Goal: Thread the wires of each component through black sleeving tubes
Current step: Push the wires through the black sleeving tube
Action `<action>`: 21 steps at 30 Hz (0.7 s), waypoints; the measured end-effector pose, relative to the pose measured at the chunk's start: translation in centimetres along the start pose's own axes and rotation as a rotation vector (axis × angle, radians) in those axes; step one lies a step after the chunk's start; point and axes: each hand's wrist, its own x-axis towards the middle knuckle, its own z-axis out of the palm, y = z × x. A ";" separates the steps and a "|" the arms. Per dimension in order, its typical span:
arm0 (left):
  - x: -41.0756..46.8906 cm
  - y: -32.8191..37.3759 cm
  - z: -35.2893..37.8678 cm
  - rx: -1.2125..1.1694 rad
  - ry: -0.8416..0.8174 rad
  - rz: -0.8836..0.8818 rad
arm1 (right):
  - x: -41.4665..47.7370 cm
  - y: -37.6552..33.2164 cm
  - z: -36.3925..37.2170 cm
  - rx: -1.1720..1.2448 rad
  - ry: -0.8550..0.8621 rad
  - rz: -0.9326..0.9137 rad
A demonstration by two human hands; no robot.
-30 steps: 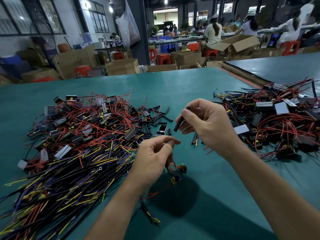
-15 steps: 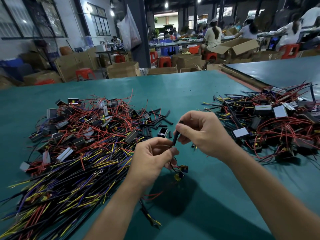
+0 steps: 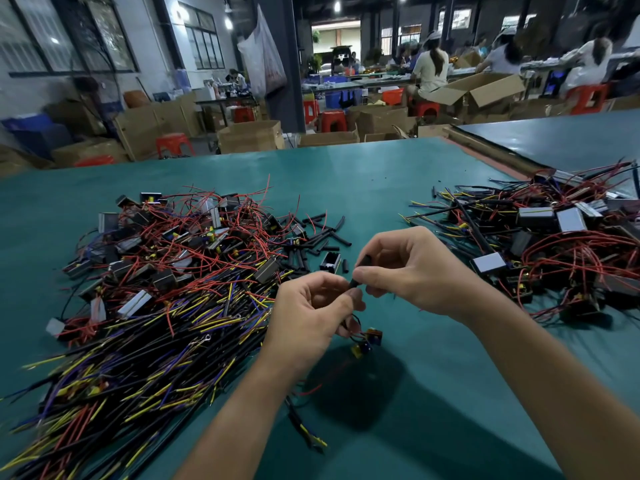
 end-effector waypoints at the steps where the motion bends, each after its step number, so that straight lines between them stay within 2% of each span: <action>1: 0.0 0.0 0.0 -0.004 0.006 0.009 | 0.0 0.0 0.0 -0.006 -0.017 0.000; 7: -0.1 0.3 0.0 0.011 -0.045 0.029 | -0.2 0.1 0.0 -0.058 -0.101 0.024; 14: 0.1 -0.3 -0.5 0.125 0.036 0.001 | 0.0 0.0 -0.6 -0.048 -0.043 0.029; 21: 0.1 -0.5 -0.7 0.125 -0.038 -0.066 | 0.0 0.1 -0.7 -0.119 0.029 0.032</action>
